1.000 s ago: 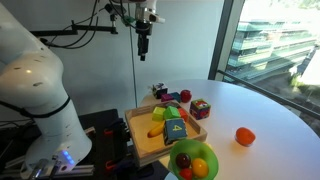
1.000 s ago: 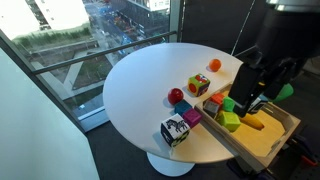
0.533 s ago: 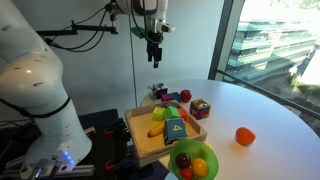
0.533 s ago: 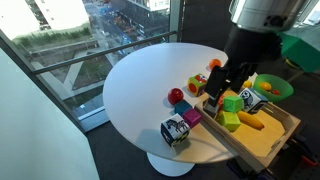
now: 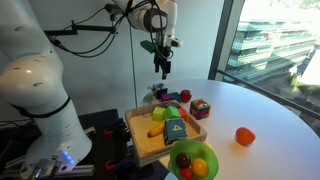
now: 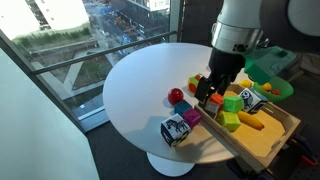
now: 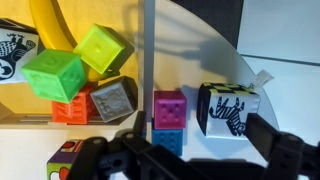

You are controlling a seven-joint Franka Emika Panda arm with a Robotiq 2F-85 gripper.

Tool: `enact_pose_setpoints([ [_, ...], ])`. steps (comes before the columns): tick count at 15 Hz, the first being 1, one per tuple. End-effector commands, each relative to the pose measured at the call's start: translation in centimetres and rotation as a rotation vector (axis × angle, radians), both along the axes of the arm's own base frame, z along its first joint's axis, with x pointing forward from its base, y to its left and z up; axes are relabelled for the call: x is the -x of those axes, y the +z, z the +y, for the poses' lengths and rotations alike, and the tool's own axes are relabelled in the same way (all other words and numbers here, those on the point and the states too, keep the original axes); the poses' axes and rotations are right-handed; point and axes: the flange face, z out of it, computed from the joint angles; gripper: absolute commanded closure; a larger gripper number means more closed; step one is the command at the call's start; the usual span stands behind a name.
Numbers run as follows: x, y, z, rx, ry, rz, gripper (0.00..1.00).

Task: Put the apple inside the bowl

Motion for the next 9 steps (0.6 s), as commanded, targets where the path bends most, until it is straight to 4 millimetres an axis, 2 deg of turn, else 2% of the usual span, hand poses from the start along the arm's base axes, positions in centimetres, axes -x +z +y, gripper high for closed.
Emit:
enact_pose_setpoints([
  [1, -1.6, -1.7, 0.2, 0.022, 0.065, -0.004, 0.00],
  [4, -2.1, -2.8, 0.4, -0.004, 0.117, 0.001, 0.00],
  [7, -2.4, -3.2, 0.3, -0.004, 0.134, 0.007, 0.00],
  [8, -2.4, -2.7, 0.3, 0.000, 0.120, 0.009, 0.00],
  [9, -1.7, -3.6, 0.3, 0.002, 0.113, 0.014, 0.00],
])
